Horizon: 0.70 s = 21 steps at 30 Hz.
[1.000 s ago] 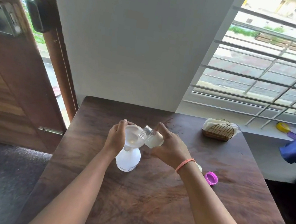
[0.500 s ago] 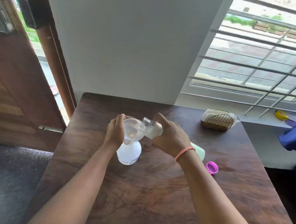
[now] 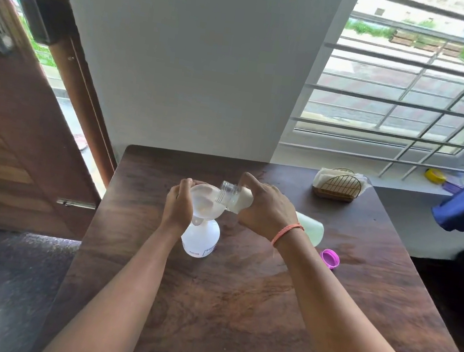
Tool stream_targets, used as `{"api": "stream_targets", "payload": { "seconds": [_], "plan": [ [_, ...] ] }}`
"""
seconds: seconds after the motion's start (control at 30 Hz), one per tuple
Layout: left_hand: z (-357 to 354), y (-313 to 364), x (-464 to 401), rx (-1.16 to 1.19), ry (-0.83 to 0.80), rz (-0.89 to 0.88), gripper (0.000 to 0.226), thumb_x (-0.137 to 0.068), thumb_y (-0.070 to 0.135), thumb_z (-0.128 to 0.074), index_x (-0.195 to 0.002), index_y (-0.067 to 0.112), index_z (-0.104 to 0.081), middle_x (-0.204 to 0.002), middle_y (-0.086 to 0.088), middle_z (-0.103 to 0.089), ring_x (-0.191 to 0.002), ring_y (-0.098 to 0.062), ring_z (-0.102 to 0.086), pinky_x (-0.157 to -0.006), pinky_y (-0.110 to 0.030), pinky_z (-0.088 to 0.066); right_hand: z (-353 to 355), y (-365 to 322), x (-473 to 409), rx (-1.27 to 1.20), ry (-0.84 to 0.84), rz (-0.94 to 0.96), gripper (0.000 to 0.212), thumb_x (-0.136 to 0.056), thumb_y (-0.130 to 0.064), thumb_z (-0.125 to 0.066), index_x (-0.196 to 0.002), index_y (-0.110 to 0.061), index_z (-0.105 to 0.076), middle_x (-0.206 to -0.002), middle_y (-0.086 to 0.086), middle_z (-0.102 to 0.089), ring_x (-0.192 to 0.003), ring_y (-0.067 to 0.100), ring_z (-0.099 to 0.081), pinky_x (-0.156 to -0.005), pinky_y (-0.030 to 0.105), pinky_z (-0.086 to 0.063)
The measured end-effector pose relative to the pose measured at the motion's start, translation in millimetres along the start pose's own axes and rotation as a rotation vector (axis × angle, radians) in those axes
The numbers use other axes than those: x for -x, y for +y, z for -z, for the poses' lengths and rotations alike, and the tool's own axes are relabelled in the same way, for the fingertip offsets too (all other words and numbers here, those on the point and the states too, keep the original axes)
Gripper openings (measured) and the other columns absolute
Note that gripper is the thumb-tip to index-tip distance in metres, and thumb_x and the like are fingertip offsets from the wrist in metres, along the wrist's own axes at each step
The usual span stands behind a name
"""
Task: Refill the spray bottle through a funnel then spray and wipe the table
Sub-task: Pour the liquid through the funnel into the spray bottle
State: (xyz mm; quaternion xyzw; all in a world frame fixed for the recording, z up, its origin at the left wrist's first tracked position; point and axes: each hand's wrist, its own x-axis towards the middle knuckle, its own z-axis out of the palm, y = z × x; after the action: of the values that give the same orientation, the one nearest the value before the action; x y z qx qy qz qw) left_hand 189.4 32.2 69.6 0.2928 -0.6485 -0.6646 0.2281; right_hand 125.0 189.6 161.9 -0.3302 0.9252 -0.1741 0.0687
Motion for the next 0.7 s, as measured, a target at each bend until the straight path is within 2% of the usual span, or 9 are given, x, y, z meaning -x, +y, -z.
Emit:
{"api": "stream_targets", "payload": {
  "seconds": [0.1, 0.27, 0.43, 0.7],
  "plan": [
    [-0.1, 0.6, 0.3, -0.011, 0.009, 0.006, 0.047, -0.082, 0.035, -0.028, -0.072, 0.027, -0.074, -0.074, 0.007, -0.072, -0.073, -0.013, -0.064, -0.069, -0.031, -0.05, 1.4, -1.4, -0.2, 0.006, 0.005, 0.008, 0.036, -0.067, -0.017, -0.059, -0.098, -0.027, -0.044, -0.084, -0.004, -0.055, -0.084, 0.026, -0.044, -0.063, 0.03, -0.029],
    [1.8, -2.0, -3.3, -0.047, 0.022, 0.037, 0.047, -0.08, 0.038, -0.029, -0.076, 0.03, -0.075, -0.081, 0.005, -0.074, -0.085, -0.021, -0.066, -0.081, -0.045, -0.054, 4.5, -4.5, 0.2, 0.007, 0.019, 0.001, 0.038, -0.066, -0.015, -0.059, -0.099, -0.027, -0.045, -0.084, -0.003, -0.055, -0.083, 0.025, -0.042, -0.064, 0.029, -0.03],
    [0.6, -2.4, -2.5, -0.009, 0.015, 0.025, 0.046, -0.079, 0.035, -0.031, -0.074, 0.026, -0.075, -0.079, 0.004, -0.074, -0.081, -0.019, -0.066, -0.076, -0.039, -0.052, 8.8, -6.9, 1.1, 0.025, 0.041, 0.009, 0.041, -0.066, -0.015, -0.057, -0.104, -0.027, -0.047, -0.083, -0.002, -0.055, -0.081, 0.027, -0.045, -0.063, 0.028, -0.032],
    [0.0, -2.4, -2.0, 0.008, 0.015, 0.018, 0.044, -0.079, 0.033, -0.031, -0.073, 0.025, -0.075, -0.08, 0.003, -0.074, -0.081, -0.02, -0.066, -0.074, -0.037, -0.05, 12.4, -7.2, -0.9, 0.049, 0.063, 0.019, 0.04, -0.067, -0.018, -0.06, -0.104, -0.027, -0.047, -0.089, -0.001, -0.062, -0.081, 0.025, -0.044, -0.063, 0.029, -0.032]
  ]
}}
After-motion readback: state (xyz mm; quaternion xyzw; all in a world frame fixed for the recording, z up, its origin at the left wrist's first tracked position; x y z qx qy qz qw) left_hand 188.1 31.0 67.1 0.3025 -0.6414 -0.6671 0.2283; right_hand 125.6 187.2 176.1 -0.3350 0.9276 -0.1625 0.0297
